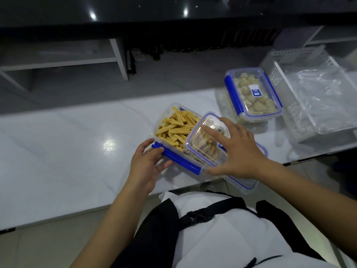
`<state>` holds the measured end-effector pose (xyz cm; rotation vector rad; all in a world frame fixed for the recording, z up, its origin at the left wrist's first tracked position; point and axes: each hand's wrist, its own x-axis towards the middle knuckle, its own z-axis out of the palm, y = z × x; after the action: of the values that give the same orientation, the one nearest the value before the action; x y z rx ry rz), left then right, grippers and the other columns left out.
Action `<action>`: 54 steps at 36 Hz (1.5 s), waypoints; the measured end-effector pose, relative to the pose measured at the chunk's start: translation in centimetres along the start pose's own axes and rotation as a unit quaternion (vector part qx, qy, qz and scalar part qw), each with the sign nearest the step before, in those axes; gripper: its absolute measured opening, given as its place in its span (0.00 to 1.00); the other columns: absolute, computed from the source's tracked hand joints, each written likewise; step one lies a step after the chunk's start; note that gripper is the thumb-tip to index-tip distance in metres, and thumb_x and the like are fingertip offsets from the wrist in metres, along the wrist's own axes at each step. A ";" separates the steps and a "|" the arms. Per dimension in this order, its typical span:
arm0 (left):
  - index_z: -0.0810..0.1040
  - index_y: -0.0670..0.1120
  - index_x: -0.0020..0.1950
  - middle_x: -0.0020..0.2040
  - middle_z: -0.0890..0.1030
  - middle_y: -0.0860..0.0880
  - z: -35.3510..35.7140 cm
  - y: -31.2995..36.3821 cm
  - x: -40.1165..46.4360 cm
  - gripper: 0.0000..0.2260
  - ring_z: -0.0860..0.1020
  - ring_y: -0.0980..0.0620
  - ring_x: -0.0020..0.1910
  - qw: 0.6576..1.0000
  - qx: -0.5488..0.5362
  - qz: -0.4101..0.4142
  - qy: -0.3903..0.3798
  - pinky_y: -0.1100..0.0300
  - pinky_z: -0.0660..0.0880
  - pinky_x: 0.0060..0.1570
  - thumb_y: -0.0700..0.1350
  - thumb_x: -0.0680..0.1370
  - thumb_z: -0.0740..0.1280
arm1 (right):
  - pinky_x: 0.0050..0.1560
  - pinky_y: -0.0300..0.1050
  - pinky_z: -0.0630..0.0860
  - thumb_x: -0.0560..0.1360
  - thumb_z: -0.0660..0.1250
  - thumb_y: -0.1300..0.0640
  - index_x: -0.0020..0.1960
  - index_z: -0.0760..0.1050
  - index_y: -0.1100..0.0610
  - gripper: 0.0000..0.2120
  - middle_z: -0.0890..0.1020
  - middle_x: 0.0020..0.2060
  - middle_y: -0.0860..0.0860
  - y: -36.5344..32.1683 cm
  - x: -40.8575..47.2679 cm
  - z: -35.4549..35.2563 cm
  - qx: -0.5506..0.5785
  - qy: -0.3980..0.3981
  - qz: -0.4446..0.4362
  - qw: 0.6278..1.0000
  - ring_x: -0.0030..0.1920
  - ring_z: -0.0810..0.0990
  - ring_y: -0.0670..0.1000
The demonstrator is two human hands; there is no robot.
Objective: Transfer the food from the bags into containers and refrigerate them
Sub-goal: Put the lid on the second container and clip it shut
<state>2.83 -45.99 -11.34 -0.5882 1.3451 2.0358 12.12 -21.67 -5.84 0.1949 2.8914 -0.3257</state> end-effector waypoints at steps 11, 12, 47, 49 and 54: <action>0.75 0.48 0.64 0.57 0.83 0.39 0.2 0.1 -0.2 0.17 0.86 0.44 0.50 1.000 0.003 0.002 0.001 0.50 0.83 0.40 0.34 0.79 0.68 | 0.73 0.63 0.54 0.58 0.65 0.23 0.74 0.42 0.26 0.51 0.45 0.80 0.49 -2.4 2.5 0.1 -0.043 -0.040 -0.020 0.998 0.75 0.53 0.64; 0.75 0.48 0.64 0.57 0.83 0.39 0.3 0.1 -0.2 0.17 0.86 0.44 0.50 1.000 0.005 0.004 0.003 0.50 0.83 0.40 0.34 0.79 0.68 | 0.72 0.62 0.55 0.57 0.65 0.23 0.74 0.42 0.26 0.51 0.45 0.80 0.50 -2.4 2.6 0.2 -0.044 -0.039 -0.020 0.998 0.74 0.53 0.64; 0.75 0.48 0.62 0.43 0.87 0.44 -0.4 -0.7 -0.7 0.17 0.86 0.45 0.44 1.000 -0.002 0.012 -0.008 0.51 0.83 0.39 0.31 0.78 0.67 | 0.71 0.63 0.57 0.60 0.66 0.22 0.76 0.47 0.30 0.50 0.48 0.80 0.52 -5.6 5.5 0.9 -0.057 -0.018 -0.037 0.998 0.73 0.56 0.65; 0.75 0.48 0.62 0.42 0.87 0.44 -0.4 -0.8 -0.7 0.17 0.86 0.46 0.43 1.000 -0.001 0.015 -0.008 0.51 0.83 0.39 0.31 0.78 0.67 | 0.71 0.63 0.56 0.60 0.65 0.22 0.76 0.47 0.30 0.50 0.47 0.80 0.52 -5.6 5.5 0.9 -0.059 -0.019 -0.038 0.997 0.73 0.55 0.66; 0.75 0.48 0.62 0.48 0.85 0.41 -0.4 -0.8 -0.7 0.17 0.86 0.45 0.44 1.000 -0.011 0.013 -0.010 0.50 0.83 0.40 0.32 0.78 0.68 | 0.72 0.63 0.55 0.60 0.66 0.23 0.76 0.49 0.29 0.50 0.48 0.80 0.50 -5.1 5.8 0.8 -0.031 -0.019 -0.047 0.998 0.74 0.54 0.65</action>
<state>3.92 -46.28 -11.54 -0.5611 1.3269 2.0751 5.84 -26.16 -6.91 0.0418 2.8741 -0.2535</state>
